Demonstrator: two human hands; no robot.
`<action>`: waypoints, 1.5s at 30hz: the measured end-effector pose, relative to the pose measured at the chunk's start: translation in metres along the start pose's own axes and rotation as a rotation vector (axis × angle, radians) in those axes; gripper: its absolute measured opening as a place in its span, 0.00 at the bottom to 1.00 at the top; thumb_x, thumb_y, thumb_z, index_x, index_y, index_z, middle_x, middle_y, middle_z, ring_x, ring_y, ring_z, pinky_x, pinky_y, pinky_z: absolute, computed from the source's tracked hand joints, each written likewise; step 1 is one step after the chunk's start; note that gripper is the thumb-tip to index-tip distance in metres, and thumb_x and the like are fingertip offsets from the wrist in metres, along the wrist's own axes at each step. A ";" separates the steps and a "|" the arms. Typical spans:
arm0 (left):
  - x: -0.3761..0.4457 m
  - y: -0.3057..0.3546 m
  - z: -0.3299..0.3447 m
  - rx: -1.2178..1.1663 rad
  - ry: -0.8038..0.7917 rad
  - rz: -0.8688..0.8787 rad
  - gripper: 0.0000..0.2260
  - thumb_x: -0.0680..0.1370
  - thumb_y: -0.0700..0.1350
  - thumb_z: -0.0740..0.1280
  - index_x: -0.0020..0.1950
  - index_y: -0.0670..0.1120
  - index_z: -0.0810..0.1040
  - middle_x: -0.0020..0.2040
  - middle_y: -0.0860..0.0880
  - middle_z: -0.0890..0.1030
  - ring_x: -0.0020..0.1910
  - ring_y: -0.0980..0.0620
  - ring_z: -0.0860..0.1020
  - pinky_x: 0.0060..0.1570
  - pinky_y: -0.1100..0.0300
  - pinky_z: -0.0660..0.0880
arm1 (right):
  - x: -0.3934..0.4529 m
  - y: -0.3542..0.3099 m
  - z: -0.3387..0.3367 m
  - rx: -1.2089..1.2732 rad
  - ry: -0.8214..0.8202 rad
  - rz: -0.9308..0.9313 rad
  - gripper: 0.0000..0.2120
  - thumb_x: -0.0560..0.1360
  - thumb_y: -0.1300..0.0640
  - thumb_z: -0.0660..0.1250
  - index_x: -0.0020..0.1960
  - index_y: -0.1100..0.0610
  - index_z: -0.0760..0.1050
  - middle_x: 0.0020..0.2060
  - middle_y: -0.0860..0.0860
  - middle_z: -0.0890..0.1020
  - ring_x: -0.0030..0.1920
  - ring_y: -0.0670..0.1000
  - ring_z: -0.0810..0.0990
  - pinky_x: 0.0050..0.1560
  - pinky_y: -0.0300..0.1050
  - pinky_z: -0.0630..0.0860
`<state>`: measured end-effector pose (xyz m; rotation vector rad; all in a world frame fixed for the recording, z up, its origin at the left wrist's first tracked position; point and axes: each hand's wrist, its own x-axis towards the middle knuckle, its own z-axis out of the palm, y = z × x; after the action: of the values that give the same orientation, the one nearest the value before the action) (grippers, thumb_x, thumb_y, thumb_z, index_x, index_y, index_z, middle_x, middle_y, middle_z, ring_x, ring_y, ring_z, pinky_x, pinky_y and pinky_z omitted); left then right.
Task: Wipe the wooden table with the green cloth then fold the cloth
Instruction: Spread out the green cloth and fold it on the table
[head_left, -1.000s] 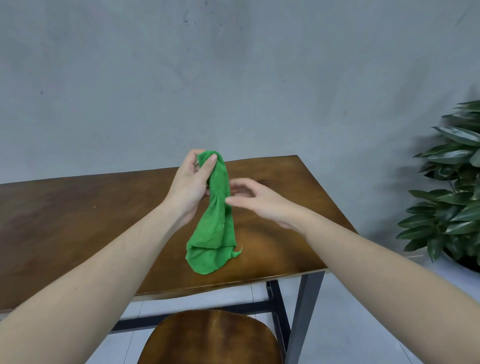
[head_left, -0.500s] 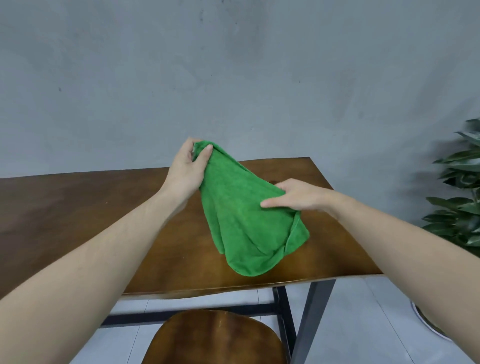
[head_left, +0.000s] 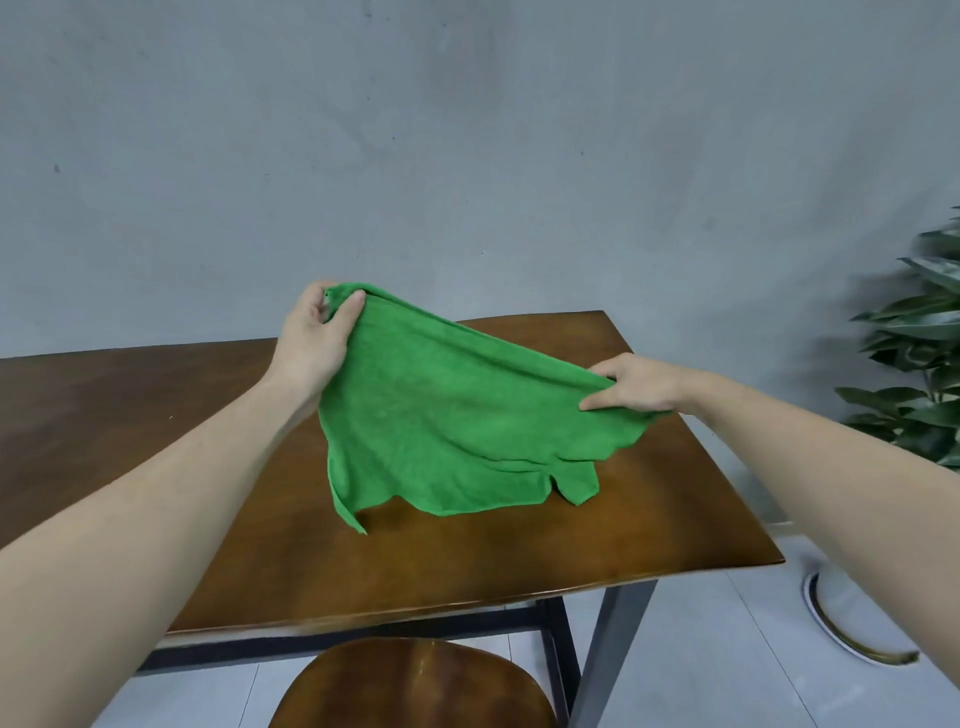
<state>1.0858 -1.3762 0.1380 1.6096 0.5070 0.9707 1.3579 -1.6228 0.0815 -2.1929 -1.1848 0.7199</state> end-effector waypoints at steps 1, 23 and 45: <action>0.002 -0.003 -0.003 0.009 -0.003 -0.006 0.00 0.81 0.47 0.65 0.51 0.51 0.75 0.46 0.51 0.82 0.41 0.58 0.82 0.38 0.63 0.78 | 0.002 0.004 -0.002 0.006 0.027 0.012 0.06 0.78 0.54 0.72 0.55 0.51 0.84 0.51 0.48 0.87 0.52 0.50 0.86 0.55 0.43 0.81; -0.010 -0.007 0.018 0.213 -0.082 -0.289 0.06 0.74 0.47 0.74 0.44 0.45 0.82 0.36 0.51 0.83 0.32 0.56 0.79 0.27 0.66 0.70 | -0.007 -0.056 -0.017 0.525 -0.002 0.280 0.12 0.72 0.54 0.78 0.47 0.57 0.77 0.33 0.49 0.75 0.28 0.43 0.68 0.28 0.33 0.68; -0.070 -0.010 0.078 -0.075 -0.085 -0.364 0.08 0.74 0.47 0.75 0.49 0.44 0.86 0.45 0.46 0.86 0.46 0.51 0.85 0.51 0.57 0.81 | -0.024 -0.113 0.070 0.975 0.118 0.063 0.11 0.78 0.54 0.73 0.57 0.58 0.82 0.46 0.52 0.88 0.44 0.47 0.83 0.46 0.41 0.79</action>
<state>1.1109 -1.4724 0.1040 1.4211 0.6696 0.6384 1.2352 -1.5763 0.1128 -1.4145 -0.5085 0.9212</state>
